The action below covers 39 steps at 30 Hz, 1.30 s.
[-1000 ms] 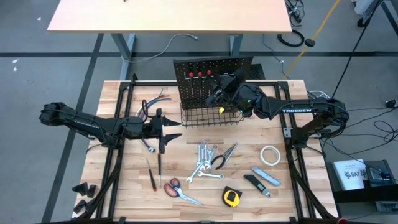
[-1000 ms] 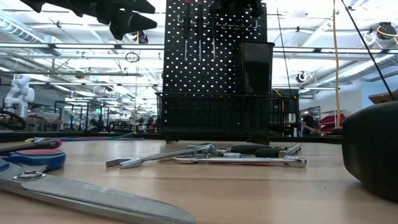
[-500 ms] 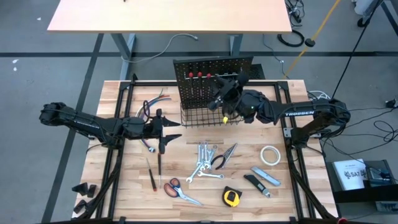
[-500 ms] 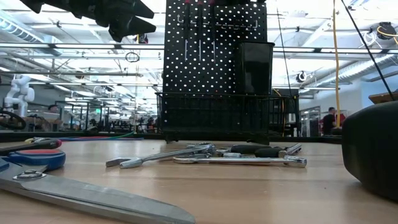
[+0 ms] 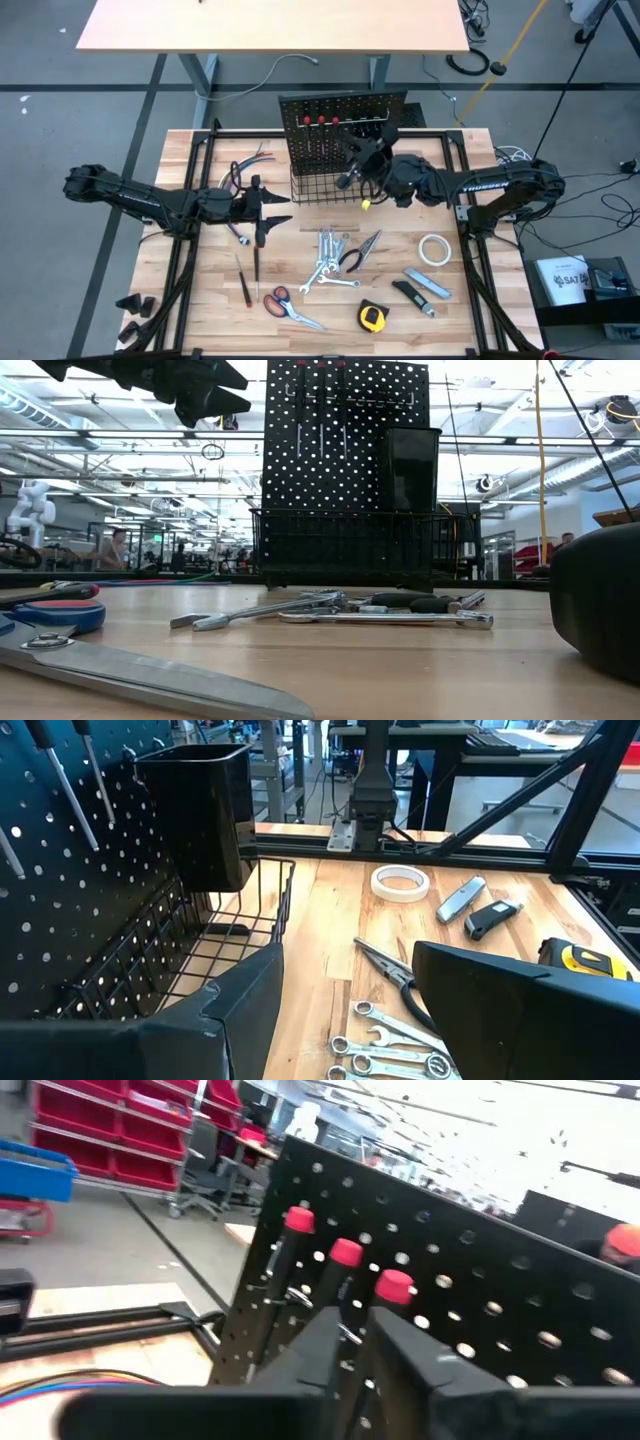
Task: Hang tools onto peg board
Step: Hang the nut driver on the pegboard
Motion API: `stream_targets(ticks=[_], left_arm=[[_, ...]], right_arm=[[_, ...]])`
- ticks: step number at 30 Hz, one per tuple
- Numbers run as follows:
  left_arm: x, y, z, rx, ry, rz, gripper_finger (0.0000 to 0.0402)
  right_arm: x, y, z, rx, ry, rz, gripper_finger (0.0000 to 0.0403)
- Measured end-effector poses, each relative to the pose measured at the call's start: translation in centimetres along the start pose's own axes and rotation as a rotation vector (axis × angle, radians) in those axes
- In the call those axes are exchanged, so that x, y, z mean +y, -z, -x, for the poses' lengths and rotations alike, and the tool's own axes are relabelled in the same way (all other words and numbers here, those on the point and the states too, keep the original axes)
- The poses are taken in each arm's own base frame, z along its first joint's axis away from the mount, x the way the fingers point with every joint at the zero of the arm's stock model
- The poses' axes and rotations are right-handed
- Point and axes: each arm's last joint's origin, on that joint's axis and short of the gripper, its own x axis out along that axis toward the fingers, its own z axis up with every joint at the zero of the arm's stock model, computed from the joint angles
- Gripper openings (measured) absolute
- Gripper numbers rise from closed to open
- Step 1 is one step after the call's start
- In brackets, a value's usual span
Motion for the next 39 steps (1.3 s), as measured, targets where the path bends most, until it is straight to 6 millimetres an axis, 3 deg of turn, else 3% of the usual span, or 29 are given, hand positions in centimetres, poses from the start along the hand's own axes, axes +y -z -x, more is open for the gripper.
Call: stream_targets(ticks=[2, 6, 21, 31, 36, 39], left_arm=[[0.0, 0.0, 0.0, -0.001, 0.000, 0.000, 0.0231], [0.0, -0.1, 0.0, -0.007, 0.000, 0.002, 0.0231], [0.0, 0.0, 0.0, -0.004, 0.001, 0.002, 0.0231], [-1.6, -2.1, 2.4, 0.079, 0.029, 0.016, 0.0231], [-2.7, -1.9, 3.4, 0.157, -0.046, 0.040, 0.0231], [-2.8, -1.1, 3.8, 0.237, -0.081, 0.155, 0.0231]], right_arm=[[-0.2, 0.1, -0.3, -0.010, -0.028, 0.000, 0.0011], [-0.9, 0.5, -1.1, -0.001, -0.034, -0.033, 0.0002], [-2.2, 1.2, -2.5, 0.005, -0.073, -0.089, 0.0000], [-1.4, -0.7, 2.0, 0.022, -0.215, -0.103, 0.0000], [0.6, 0.6, 4.8, 0.204, -0.415, -0.125, 0.0000], [2.4, 1.9, 6.0, 0.335, -0.552, -0.141, 0.0000]])
